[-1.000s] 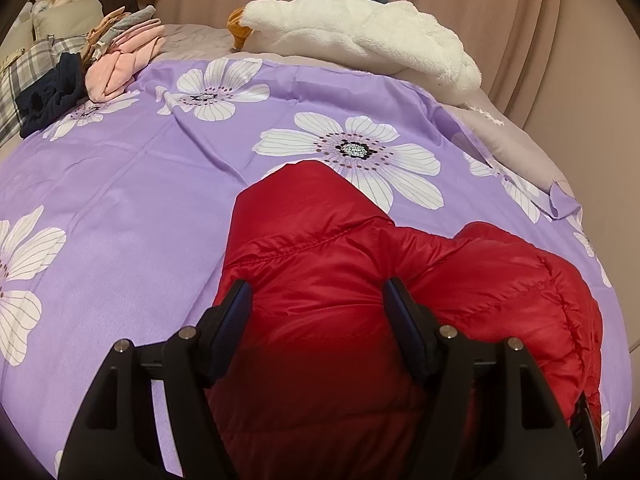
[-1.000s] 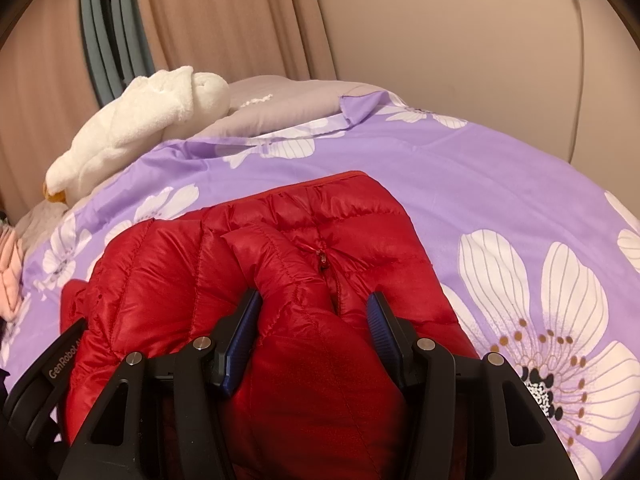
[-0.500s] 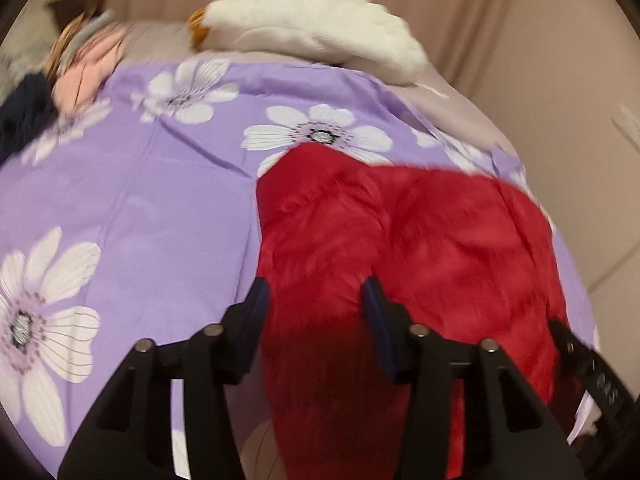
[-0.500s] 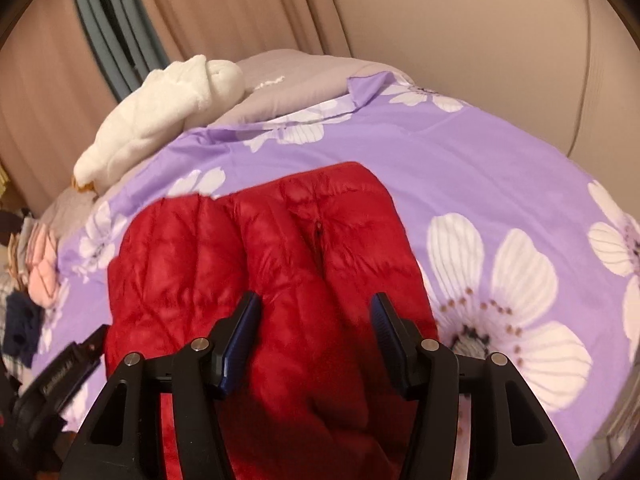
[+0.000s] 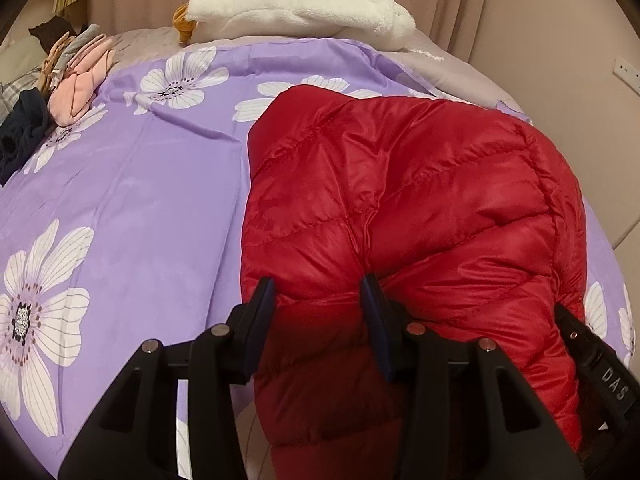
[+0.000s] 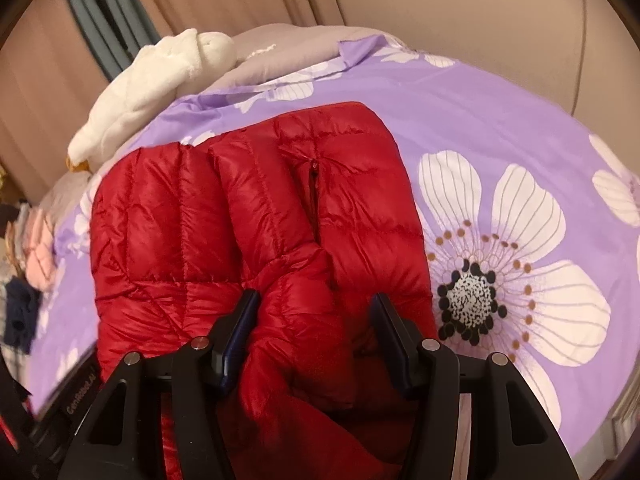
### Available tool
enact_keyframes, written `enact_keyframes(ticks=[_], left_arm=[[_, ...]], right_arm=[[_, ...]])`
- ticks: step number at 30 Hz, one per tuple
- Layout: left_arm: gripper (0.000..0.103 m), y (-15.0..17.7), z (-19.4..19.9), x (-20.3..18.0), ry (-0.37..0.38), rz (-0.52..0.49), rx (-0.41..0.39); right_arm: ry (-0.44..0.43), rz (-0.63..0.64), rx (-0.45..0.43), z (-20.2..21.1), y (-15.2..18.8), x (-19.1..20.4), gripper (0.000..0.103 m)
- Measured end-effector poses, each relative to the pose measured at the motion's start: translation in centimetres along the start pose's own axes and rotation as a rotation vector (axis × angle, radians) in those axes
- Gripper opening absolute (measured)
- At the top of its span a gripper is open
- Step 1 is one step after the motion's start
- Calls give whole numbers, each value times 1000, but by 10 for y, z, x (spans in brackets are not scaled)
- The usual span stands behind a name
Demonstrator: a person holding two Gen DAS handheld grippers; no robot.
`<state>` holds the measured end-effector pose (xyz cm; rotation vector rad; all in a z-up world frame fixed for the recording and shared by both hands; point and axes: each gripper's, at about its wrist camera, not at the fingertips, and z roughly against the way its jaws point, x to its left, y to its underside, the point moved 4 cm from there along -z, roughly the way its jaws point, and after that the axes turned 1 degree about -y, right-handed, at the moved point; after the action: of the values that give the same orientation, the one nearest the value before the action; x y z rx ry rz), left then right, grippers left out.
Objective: Fold large clothes
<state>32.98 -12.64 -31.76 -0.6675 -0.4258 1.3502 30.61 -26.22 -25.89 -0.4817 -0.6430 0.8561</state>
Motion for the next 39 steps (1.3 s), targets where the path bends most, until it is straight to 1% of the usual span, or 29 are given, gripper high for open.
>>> enact_keyframes(ticks=[2,6,9,15,19,25,26,27,29,32,33,35,39], left_arm=[[45,0,-1,1,4,6,-4],[45,-1,-3,2,9,-8,-9],[45,-3,-4,4,15,6,-5],[46,-3,-5,5,9,20,-8],[46,-3,-5,7,19,28,-2],[53,-4,-7,10,18,35,1],[58,-5,-7,12,19,46,5],[63,-5,-8,15,17,60,9],[67,-4,-12,22,38,104,26],[69,-4,-18,31,104,171,62],[71,-4,-20,35,124,193,77],[74,-4,-22,37,142,213,89],[77,-2,-20,35,146,228,71]], right_arm=[[7,0,-2,1,0,-1,56],[-7,-2,0,0,-1,-3,56],[-14,-6,5,1,-1,-5,56],[7,5,-6,2,0,-2,56],[1,3,-6,2,0,-2,56],[-3,8,-10,2,1,-3,57],[-3,9,-11,2,1,-3,58],[40,36,-3,2,1,-5,59],[39,33,-7,2,1,-6,60],[31,25,-7,2,2,-9,62],[30,25,-7,2,2,-9,63],[31,26,-7,1,2,-10,65],[30,21,-12,1,2,-11,68]])
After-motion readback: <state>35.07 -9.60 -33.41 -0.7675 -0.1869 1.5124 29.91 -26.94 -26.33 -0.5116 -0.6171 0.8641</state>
